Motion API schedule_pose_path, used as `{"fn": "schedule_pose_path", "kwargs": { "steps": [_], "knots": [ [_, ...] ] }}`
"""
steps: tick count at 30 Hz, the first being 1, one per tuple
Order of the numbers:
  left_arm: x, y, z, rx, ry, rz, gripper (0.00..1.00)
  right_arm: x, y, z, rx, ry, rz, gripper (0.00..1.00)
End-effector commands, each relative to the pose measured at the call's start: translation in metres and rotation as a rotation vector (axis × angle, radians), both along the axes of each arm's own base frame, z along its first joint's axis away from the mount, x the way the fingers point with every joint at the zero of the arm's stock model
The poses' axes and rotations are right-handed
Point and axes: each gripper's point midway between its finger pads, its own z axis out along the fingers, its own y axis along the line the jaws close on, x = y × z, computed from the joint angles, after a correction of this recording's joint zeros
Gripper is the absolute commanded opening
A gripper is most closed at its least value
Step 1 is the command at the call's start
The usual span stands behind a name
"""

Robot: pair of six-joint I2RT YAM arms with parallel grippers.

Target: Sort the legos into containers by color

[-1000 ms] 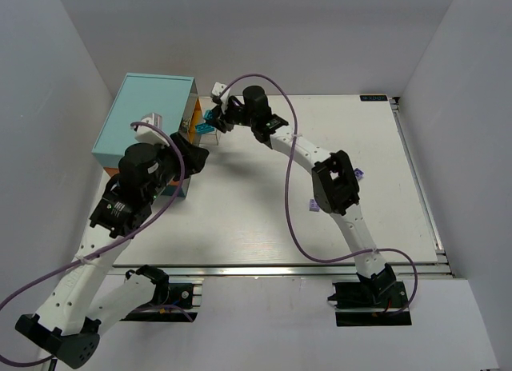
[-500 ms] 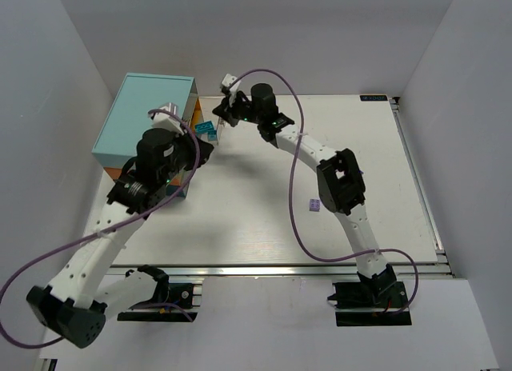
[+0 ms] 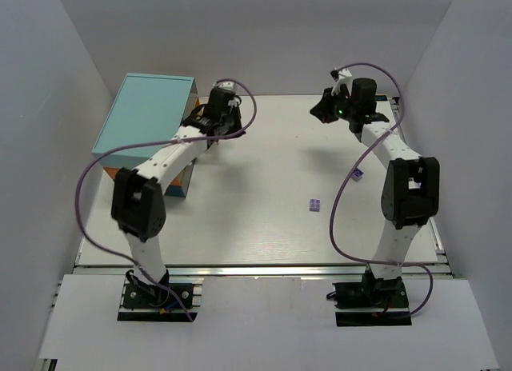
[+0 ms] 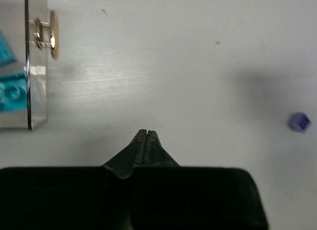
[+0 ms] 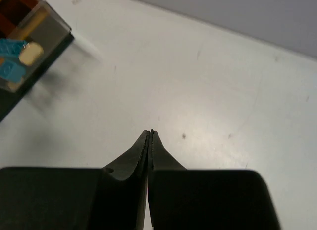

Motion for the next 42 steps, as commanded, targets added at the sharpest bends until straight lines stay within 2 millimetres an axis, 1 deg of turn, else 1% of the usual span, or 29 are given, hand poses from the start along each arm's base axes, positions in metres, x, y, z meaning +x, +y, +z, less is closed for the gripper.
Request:
{"fn": "schedule_pose_path", "kwargs": {
  "steps": [1, 2, 3, 4, 5, 6, 8, 11, 12, 13, 15, 16, 19, 20, 21, 22, 23, 26, 27, 30, 31, 37, 41, 42],
  "knots": [
    [0.030, 0.027, -0.012, 0.213, 0.014, 0.119, 0.00, -0.042, 0.010, 0.010, 0.019, 0.018, 0.086, 0.00],
    [0.052, 0.024, -0.019, 0.251, 0.018, 0.146, 0.00, -0.046, 0.007, 0.008, 0.010, 0.013, 0.087, 0.00],
    [0.054, 0.026, -0.030, 0.318, 0.048, 0.148, 0.01, -0.052, 0.005, 0.001, 0.008, 0.031, 0.089, 0.00],
    [0.064, 0.036, -0.032, 0.378, 0.039, 0.201, 0.01, -0.055, 0.001, 0.005, 0.008, 0.021, 0.085, 0.00],
    [0.081, 0.034, -0.038, 0.411, 0.032, 0.221, 0.01, -0.056, -0.004, 0.005, 0.010, 0.025, 0.076, 0.00],
    [0.081, 0.041, -0.043, 0.465, 0.055, 0.232, 0.01, -0.060, -0.004, 0.002, 0.013, 0.036, 0.078, 0.00],
    [0.091, 0.052, -0.043, 0.527, 0.035, 0.284, 0.02, -0.061, -0.011, 0.003, 0.020, 0.044, 0.070, 0.00],
    [0.094, 0.061, -0.043, 0.588, 0.007, 0.292, 0.10, -0.062, -0.016, -0.001, 0.028, 0.069, 0.066, 0.00],
    [0.095, 0.069, -0.040, 0.601, 0.003, 0.308, 0.16, -0.062, -0.017, -0.001, 0.030, 0.070, 0.066, 0.00],
    [0.094, 0.079, -0.046, 0.618, 0.021, 0.321, 0.20, -0.063, -0.018, -0.002, 0.035, 0.076, 0.069, 0.00],
    [0.090, 0.085, -0.048, 0.644, 0.034, 0.335, 0.32, -0.063, -0.019, -0.003, 0.040, 0.083, 0.072, 0.00],
    [0.091, 0.093, -0.047, 0.657, 0.036, 0.354, 0.50, -0.064, -0.019, -0.003, 0.042, 0.087, 0.078, 0.00],
    [0.089, 0.098, -0.045, 0.690, 0.031, 0.357, 0.71, -0.065, -0.019, -0.006, 0.044, 0.094, 0.085, 0.00],
    [0.089, 0.099, -0.044, 0.693, 0.031, 0.356, 0.73, -0.065, -0.019, -0.006, 0.046, 0.095, 0.086, 0.00],
    [0.088, 0.100, -0.044, 0.702, 0.033, 0.360, 0.76, -0.068, -0.019, -0.012, 0.045, 0.126, 0.087, 0.00],
    [0.087, 0.101, -0.045, 0.709, 0.038, 0.360, 0.80, -0.069, -0.021, -0.013, 0.043, 0.128, 0.086, 0.00],
    [0.088, 0.107, -0.045, 0.710, 0.043, 0.370, 0.81, -0.070, -0.020, -0.014, 0.045, 0.136, 0.087, 0.00],
    [0.084, 0.110, -0.050, 0.728, 0.060, 0.371, 0.86, -0.071, -0.021, -0.013, 0.043, 0.137, 0.087, 0.00],
    [0.083, 0.117, -0.050, 0.732, 0.069, 0.385, 0.89, -0.072, -0.021, -0.013, 0.042, 0.136, 0.089, 0.00],
    [0.080, 0.126, -0.050, 0.745, 0.078, 0.406, 0.90, -0.072, -0.023, -0.012, 0.038, 0.130, 0.086, 0.00],
    [0.081, 0.133, -0.049, 0.748, 0.080, 0.421, 0.90, -0.073, -0.024, -0.012, 0.036, 0.130, 0.085, 0.00],
    [0.080, 0.134, -0.041, 0.743, 0.067, 0.426, 0.91, -0.074, -0.024, -0.016, 0.030, 0.135, 0.091, 0.00],
    [0.079, 0.138, -0.036, 0.750, 0.052, 0.451, 0.91, -0.075, -0.025, -0.016, 0.028, 0.136, 0.096, 0.00],
    [0.077, 0.139, -0.036, 0.748, 0.050, 0.453, 0.91, -0.077, -0.022, -0.018, 0.026, 0.141, 0.102, 0.00]
  ]
}}
